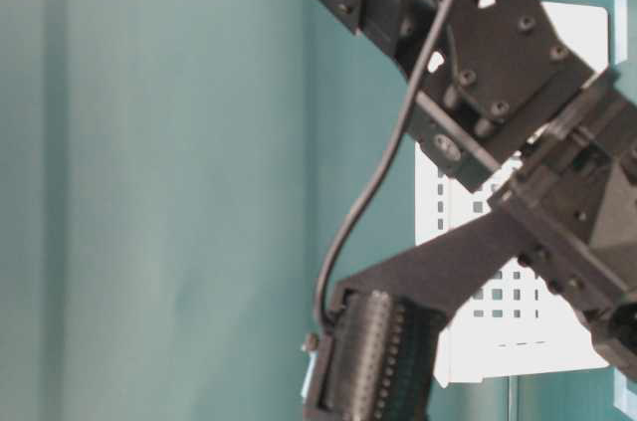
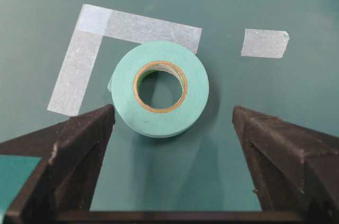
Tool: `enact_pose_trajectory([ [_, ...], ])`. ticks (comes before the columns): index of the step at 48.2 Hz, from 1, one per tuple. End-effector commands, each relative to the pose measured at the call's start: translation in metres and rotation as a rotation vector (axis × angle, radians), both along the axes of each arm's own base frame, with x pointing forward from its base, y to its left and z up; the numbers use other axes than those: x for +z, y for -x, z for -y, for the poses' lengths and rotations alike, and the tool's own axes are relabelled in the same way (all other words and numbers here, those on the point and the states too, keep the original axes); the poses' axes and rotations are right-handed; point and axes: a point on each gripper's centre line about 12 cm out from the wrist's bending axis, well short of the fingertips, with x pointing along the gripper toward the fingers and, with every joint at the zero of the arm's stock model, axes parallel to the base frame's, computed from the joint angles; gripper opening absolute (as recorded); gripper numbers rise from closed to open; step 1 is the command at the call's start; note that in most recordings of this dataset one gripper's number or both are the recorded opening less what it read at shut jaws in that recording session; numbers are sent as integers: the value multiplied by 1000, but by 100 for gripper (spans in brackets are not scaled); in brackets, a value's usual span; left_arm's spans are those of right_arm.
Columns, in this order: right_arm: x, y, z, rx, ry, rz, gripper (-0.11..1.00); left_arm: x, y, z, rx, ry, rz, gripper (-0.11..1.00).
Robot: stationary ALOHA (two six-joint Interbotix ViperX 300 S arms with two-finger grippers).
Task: Put the tape into the white basket.
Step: 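Lower the right gripper over the tape roll, fingers straddling it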
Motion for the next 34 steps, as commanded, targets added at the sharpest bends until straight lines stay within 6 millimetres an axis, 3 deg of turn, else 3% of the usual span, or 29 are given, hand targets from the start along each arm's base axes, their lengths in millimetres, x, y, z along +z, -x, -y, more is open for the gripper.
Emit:
enact_pose_trajectory([
  [1,17,-6,-4,5,-11,43,96,5,-1,0,-2,3,12,-11],
  [34,2,-19,-8,6,-10,39,96,5,-1,0,-3,2,12,-11],
])
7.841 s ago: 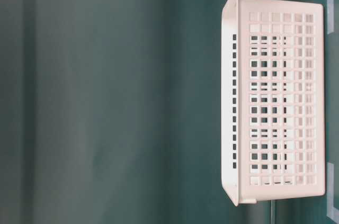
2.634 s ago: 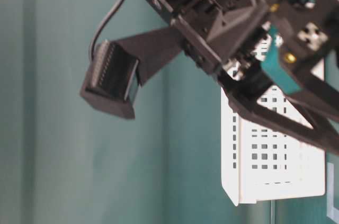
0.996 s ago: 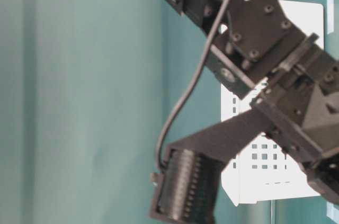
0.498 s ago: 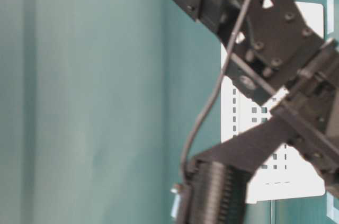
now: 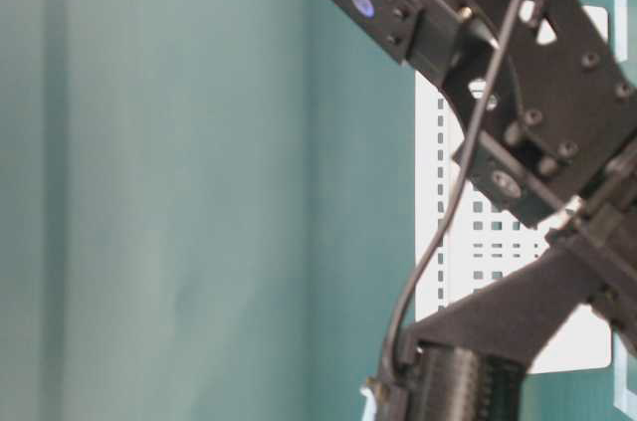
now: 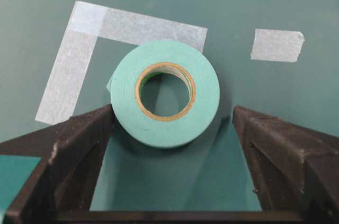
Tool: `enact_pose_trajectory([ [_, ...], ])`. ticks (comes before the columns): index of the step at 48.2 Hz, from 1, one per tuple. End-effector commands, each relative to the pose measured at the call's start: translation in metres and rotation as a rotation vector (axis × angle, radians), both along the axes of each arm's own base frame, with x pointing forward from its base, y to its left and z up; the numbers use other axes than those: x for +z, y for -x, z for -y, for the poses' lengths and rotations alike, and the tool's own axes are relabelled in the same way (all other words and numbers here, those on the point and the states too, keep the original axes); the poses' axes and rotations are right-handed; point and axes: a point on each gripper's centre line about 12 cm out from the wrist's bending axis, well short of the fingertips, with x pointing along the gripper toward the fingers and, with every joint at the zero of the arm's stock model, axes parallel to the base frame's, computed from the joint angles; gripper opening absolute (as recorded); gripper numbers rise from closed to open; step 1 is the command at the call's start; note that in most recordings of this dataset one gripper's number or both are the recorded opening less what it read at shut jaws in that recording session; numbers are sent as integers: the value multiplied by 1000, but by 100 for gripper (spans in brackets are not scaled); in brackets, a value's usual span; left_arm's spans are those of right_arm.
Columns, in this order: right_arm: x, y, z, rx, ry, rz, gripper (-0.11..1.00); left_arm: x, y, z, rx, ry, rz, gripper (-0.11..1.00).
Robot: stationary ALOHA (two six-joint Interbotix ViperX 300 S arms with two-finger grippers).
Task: Put the tape into the white basket.
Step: 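Lower the right gripper over the tape roll, fingers straddling it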
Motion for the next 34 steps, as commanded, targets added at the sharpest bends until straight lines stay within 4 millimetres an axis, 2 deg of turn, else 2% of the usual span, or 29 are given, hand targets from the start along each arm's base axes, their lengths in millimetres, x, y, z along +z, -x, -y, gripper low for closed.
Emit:
enact_pose_trajectory([
  [1,18,-8,-4,3,-13,51,96,5,-1,0,-3,0,12,-11],
  [34,18,-17,-7,5,-16,65,96,5,-1,0,-3,0,12,-11],
])
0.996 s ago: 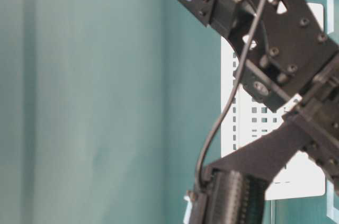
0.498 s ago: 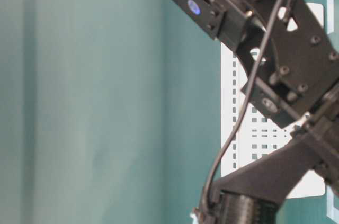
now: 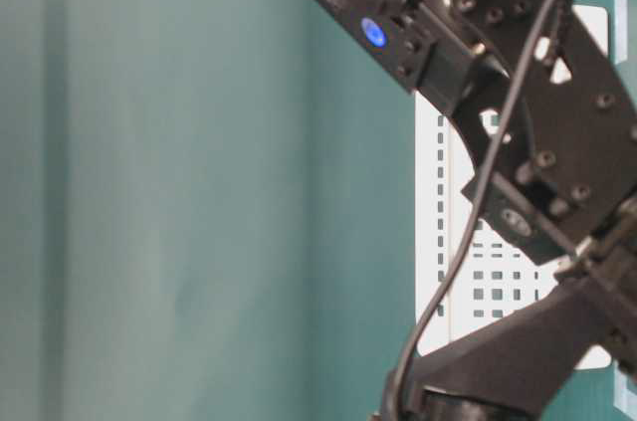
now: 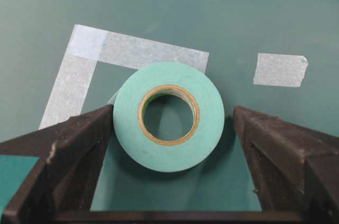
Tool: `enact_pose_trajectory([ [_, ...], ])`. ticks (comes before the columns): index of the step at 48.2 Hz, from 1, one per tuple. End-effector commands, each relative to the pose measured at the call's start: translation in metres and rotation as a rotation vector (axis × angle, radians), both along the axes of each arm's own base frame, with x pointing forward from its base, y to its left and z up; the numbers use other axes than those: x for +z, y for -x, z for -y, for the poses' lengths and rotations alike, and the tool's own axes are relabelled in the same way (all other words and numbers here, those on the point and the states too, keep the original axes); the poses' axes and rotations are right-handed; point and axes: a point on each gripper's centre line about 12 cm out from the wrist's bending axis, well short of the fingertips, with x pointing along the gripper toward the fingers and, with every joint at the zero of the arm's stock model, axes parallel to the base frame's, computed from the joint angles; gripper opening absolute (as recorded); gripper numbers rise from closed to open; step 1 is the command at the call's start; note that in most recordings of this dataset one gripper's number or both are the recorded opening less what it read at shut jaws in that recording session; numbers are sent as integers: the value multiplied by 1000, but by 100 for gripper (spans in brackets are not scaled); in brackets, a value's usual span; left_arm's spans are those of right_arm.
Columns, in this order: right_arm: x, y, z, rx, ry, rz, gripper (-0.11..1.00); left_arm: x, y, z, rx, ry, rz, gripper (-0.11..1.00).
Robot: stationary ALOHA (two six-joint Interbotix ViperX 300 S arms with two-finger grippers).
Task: Put the tape into the white basket.
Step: 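Close the right gripper on the tape roll's sides and lift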
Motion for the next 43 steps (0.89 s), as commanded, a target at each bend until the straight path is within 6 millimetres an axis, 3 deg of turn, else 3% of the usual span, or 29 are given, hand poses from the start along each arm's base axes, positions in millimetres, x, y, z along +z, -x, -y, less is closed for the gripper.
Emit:
enact_pose_trajectory([
  [1,19,-6,-3,2,-13,49,96,5,-1,0,-3,2,12,-11],
  [19,19,-6,-3,10,-3,45,94,5,-1,0,-3,2,12,-11],
  [23,18,-6,-3,16,6,46,88,5,-1,0,-3,2,12,-11],
  [28,18,-5,-4,23,15,40,68,5,-1,0,-3,2,12,-11],
  [43,17,-5,-4,32,26,40,68,5,-1,0,-3,2,12,-11],
])
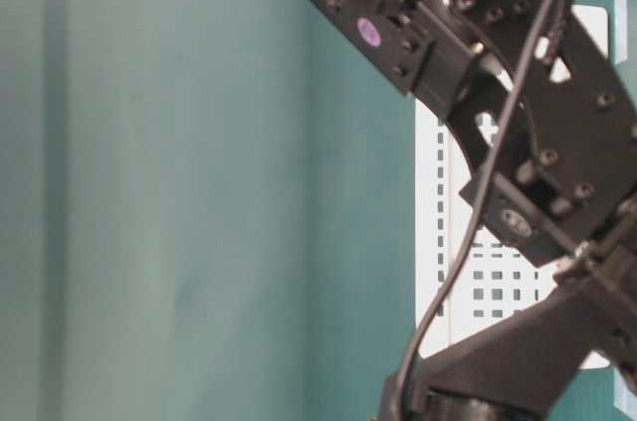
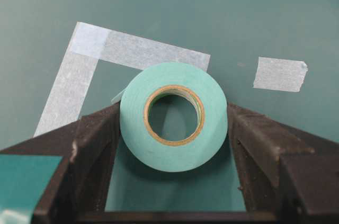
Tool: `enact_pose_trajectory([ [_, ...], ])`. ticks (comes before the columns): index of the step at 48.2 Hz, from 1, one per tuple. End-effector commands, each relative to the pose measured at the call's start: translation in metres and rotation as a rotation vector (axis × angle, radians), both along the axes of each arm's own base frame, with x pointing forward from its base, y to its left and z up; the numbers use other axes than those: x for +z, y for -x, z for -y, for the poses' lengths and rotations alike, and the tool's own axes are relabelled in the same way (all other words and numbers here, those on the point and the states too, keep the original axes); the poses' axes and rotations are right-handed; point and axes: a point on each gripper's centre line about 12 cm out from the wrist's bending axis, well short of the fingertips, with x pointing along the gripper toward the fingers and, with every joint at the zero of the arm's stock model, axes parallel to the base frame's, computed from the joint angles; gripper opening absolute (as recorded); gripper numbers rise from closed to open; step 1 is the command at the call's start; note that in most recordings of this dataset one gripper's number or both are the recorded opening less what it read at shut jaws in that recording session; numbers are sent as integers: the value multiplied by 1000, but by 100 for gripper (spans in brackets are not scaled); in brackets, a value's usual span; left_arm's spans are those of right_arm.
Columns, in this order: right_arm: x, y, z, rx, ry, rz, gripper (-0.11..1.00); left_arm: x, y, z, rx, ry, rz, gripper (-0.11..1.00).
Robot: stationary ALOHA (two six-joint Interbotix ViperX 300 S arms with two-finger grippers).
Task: Put the tape into the white basket.
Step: 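Close the right gripper on the tape roll's sides and lift, then carry the held tape roll back over the white basket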
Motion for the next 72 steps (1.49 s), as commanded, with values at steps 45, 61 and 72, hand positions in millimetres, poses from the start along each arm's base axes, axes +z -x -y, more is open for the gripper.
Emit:
enact_pose_trajectory([
  [45,117,13,14,3,47,72,68,5,-1,0,-2,3,15,-11],
  [61,148,23,33,-20,89,70,68,5,-1,0,-2,2,15,-11],
  [72,152,24,33,-20,91,75,68,5,-1,0,-2,3,15,-11],
])
